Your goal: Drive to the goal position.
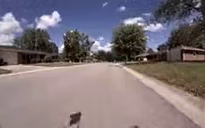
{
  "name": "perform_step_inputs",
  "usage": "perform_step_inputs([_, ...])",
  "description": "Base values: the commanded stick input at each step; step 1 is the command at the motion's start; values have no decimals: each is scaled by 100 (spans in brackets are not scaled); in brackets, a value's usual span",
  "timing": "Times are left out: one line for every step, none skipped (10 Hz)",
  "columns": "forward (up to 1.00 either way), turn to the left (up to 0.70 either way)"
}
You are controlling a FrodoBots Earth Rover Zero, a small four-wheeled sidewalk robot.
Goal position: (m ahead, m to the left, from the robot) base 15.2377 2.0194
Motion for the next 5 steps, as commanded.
perform_step_inputs([85,-34])
perform_step_inputs([85,-18])
perform_step_inputs([85,-8])
perform_step_inputs([85,0])
perform_step_inputs([85,0])
